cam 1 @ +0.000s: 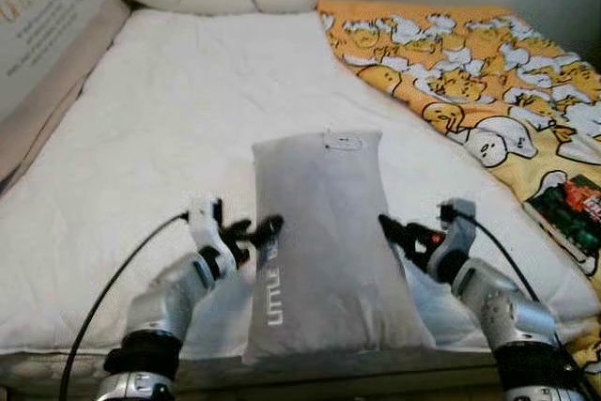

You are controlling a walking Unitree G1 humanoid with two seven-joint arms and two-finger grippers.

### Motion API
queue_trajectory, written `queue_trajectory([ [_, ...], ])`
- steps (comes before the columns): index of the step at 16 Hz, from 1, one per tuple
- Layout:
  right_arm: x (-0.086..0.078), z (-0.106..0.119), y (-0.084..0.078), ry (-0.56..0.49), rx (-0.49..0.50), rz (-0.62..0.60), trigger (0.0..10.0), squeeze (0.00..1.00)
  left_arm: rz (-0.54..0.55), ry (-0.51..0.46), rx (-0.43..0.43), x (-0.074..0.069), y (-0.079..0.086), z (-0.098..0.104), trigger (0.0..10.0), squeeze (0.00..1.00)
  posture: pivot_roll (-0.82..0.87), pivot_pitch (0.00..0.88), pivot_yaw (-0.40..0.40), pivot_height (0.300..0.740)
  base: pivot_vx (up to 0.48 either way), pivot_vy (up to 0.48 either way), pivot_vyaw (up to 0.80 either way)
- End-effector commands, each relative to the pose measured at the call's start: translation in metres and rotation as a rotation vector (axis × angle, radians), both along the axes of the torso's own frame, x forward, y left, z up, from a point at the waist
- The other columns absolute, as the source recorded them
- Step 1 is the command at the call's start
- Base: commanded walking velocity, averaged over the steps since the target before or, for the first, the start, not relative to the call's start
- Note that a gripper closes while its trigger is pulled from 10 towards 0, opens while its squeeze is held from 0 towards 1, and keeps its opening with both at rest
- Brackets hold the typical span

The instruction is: Clean up the room

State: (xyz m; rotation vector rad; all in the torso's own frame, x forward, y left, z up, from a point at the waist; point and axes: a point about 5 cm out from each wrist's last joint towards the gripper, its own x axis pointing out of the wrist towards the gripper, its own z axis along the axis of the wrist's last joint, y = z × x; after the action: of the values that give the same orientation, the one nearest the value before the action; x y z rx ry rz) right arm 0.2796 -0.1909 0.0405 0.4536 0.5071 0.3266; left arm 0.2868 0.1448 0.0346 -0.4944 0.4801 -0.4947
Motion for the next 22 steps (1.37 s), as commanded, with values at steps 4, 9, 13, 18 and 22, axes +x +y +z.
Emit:
queue_trajectory([
  [4,-0.003,-0.016,0.013,0.067,-0.008,0.058,8.8,0.00,-0.123,0.039,0.023,0.002,-0.028,-0.010,9.0,0.00,0.02,0.007,-0.046,0.740,0.000,0.000,0.00],
  [9,0.000,-0.022,0.014,0.099,-0.075,0.071,0.0,0.00,-0.123,0.009,0.015,0.007,-0.032,-0.009,0.0,0.00,0.02,0.000,-0.050,0.740,0.000,0.000,0.00],
  [13,0.005,-0.021,0.018,0.111,-0.017,0.005,0.0,0.00,-0.135,-0.030,0.035,0.010,-0.036,-0.006,0.0,0.00,0.03,0.000,-0.048,0.740,0.000,0.000,0.00],
  [18,0.010,-0.019,0.019,0.047,-0.136,-0.039,0.0,0.00,-0.128,-0.040,0.054,0.011,-0.036,-0.005,0.0,0.00,0.03,0.000,-0.042,0.740,0.000,0.000,0.00],
  [22,0.010,-0.014,0.026,0.003,-0.129,-0.012,0.0,0.00,-0.125,-0.057,0.053,0.012,-0.036,-0.003,0.0,0.00,0.03,0.000,-0.038,0.740,0.000,0.000,0.00],
])
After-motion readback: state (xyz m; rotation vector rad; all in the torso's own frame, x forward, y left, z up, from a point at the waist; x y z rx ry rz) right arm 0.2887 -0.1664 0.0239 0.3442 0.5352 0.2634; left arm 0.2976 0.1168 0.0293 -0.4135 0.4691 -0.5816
